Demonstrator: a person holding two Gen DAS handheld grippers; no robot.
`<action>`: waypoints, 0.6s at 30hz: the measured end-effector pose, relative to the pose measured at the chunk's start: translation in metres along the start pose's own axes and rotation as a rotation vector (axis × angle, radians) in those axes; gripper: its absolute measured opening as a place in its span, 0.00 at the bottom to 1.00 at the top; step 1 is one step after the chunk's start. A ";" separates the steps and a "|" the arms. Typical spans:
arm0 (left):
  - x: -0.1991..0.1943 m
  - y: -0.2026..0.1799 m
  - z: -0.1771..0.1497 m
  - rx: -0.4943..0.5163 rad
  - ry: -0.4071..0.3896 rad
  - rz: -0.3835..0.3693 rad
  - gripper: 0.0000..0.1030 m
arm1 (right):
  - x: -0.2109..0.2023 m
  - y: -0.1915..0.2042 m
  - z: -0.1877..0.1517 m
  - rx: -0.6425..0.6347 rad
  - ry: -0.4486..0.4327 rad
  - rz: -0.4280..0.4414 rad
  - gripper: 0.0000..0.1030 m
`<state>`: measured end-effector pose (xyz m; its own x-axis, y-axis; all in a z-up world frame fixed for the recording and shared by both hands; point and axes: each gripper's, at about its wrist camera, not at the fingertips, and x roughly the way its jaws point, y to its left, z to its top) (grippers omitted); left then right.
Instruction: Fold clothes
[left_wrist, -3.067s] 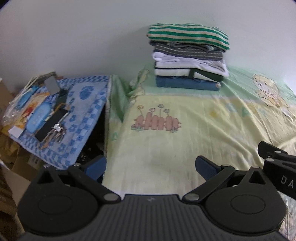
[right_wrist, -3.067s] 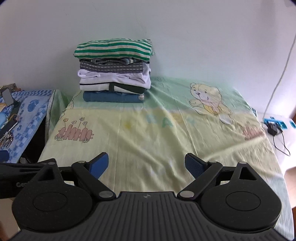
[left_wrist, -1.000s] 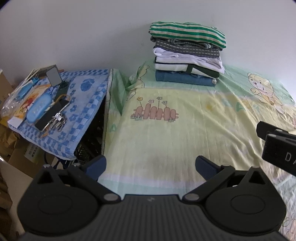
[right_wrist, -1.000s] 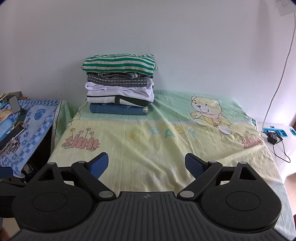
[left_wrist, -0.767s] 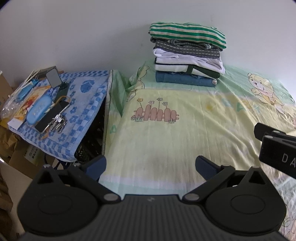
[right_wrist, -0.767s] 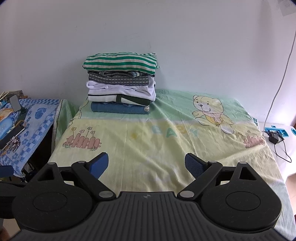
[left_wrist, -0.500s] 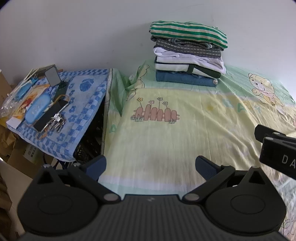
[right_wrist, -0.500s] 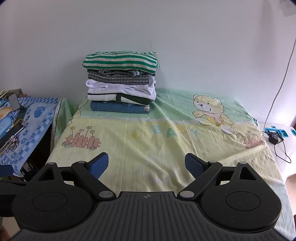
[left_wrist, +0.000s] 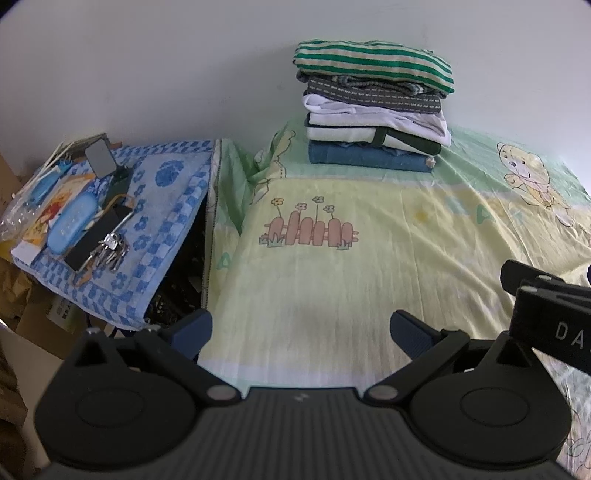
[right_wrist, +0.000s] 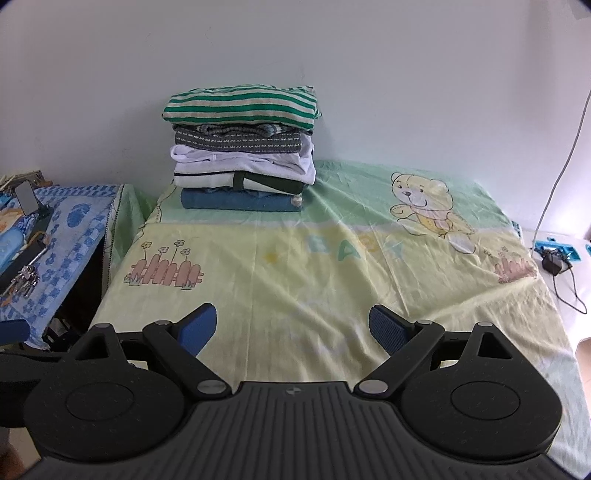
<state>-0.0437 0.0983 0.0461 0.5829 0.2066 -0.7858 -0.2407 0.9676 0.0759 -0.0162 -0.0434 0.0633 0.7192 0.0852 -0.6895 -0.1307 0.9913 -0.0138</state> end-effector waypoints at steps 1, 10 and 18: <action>0.001 0.000 0.000 0.002 0.001 0.001 0.99 | 0.001 0.000 0.000 0.003 0.002 0.002 0.89; 0.005 -0.003 0.002 0.002 0.015 0.002 0.99 | 0.006 -0.007 -0.001 0.040 0.027 0.016 0.89; 0.006 -0.005 0.002 0.008 0.016 0.001 0.99 | 0.009 -0.010 -0.002 0.060 0.041 0.025 0.89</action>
<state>-0.0376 0.0949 0.0421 0.5699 0.2052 -0.7957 -0.2348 0.9686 0.0816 -0.0098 -0.0525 0.0558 0.6877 0.1069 -0.7181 -0.1059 0.9933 0.0464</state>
